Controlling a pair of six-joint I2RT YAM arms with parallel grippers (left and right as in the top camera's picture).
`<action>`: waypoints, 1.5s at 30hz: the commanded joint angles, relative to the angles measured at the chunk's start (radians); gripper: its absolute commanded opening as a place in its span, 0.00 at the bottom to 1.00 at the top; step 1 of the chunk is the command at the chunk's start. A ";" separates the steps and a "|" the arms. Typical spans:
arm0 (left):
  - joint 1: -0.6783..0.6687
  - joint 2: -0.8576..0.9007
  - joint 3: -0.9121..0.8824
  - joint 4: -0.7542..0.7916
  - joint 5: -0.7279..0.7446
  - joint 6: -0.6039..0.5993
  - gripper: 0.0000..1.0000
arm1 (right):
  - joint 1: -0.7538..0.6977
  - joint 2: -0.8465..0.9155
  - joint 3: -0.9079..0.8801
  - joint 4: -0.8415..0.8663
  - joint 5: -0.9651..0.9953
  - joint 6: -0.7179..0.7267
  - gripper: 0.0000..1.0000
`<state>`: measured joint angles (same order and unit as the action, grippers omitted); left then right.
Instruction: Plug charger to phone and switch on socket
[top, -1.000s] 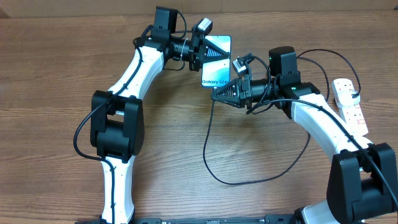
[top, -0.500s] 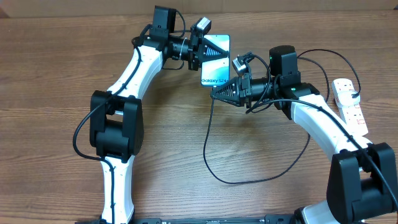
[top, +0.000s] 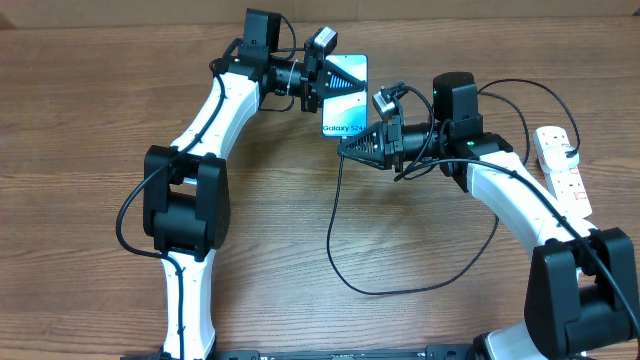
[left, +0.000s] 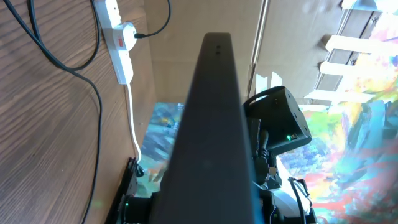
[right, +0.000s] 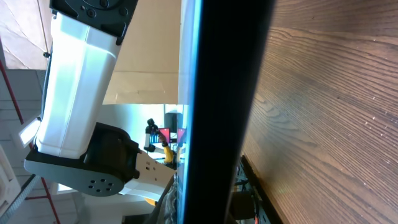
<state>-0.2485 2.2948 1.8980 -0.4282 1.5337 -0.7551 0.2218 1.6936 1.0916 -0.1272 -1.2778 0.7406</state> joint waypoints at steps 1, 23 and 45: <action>-0.032 -0.025 -0.010 -0.016 0.050 0.061 0.04 | -0.032 -0.006 0.035 0.049 0.117 -0.007 0.04; -0.031 -0.025 -0.010 -0.016 0.049 0.106 0.04 | -0.124 -0.006 0.035 0.013 -0.016 -0.101 1.00; -0.048 -0.025 -0.011 -0.017 0.049 0.213 0.04 | -0.276 -0.006 0.035 -0.272 0.008 -0.395 1.00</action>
<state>-0.2886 2.2948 1.8874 -0.4488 1.5383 -0.5903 -0.0402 1.6936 1.1061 -0.3820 -1.2793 0.4282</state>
